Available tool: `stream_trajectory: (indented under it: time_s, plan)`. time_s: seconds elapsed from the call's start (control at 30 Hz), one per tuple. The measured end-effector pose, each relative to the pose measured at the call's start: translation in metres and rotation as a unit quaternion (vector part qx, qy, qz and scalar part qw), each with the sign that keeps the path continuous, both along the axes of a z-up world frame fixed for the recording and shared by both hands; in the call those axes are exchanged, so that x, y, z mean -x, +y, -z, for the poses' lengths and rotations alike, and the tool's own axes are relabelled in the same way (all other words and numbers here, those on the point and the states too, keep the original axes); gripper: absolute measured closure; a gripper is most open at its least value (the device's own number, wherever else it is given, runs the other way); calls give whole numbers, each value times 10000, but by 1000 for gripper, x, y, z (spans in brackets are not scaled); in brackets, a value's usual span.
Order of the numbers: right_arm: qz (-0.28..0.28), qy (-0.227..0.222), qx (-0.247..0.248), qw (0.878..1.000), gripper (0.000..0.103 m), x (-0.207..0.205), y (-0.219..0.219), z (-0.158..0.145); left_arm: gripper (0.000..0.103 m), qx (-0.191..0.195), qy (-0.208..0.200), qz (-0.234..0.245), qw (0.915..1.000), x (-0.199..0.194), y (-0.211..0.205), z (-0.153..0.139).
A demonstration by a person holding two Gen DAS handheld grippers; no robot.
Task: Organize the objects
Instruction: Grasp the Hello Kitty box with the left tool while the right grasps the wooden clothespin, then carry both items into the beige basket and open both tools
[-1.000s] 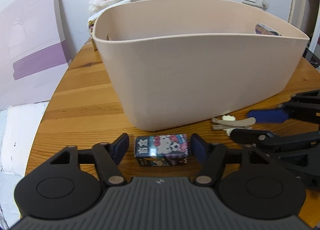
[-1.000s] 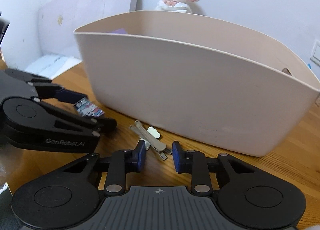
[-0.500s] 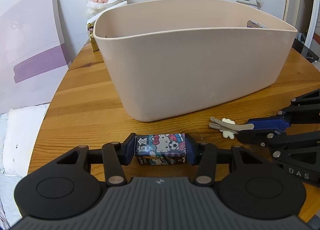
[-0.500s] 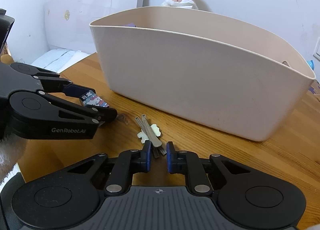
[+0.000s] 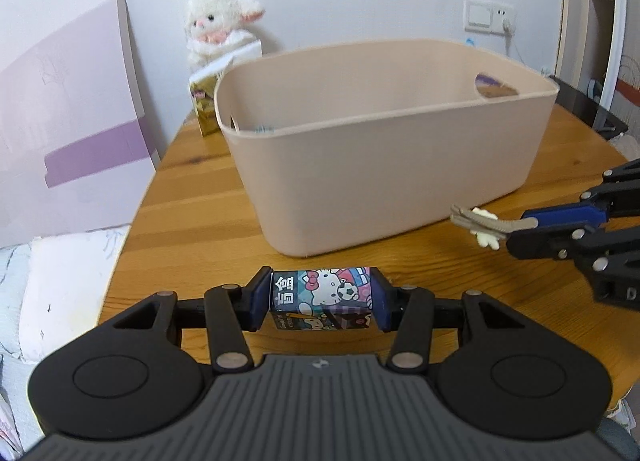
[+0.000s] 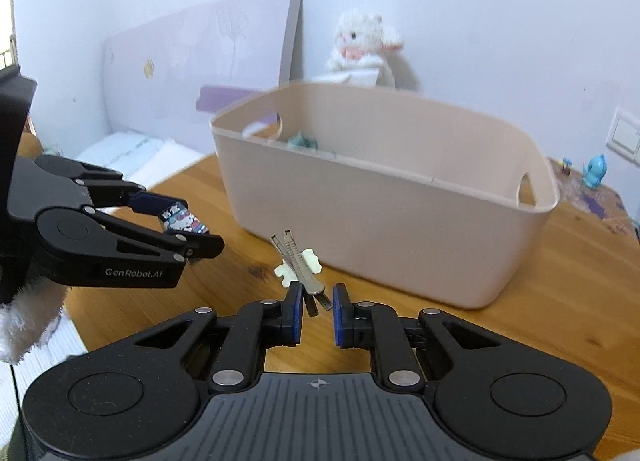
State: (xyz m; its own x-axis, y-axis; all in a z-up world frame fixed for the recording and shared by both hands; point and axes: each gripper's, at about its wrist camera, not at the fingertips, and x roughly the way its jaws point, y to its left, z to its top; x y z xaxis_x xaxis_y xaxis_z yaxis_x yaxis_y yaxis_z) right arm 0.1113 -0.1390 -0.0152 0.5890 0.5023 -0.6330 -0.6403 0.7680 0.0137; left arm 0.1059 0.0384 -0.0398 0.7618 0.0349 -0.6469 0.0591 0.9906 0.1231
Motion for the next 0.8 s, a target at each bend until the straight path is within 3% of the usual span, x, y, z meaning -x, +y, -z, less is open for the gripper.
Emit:
stream_trajectory:
  time_s: [0.4, 0.57, 0.8]
  plan:
    - [339, -585, -663, 9955, 88, -8, -21, -50, 51, -186, -862, 63, 9961, 10, -15, -65]
    - [577, -687, -899, 9919, 88, -27, -24, -61, 51, -180, -1111, -29, 9936, -7, -18, -87]
    - [1029, -539, -1021, 9880, 88, -69, -26, -58, 51, -227, -1089, -289, 9934, -49, -20, -90]
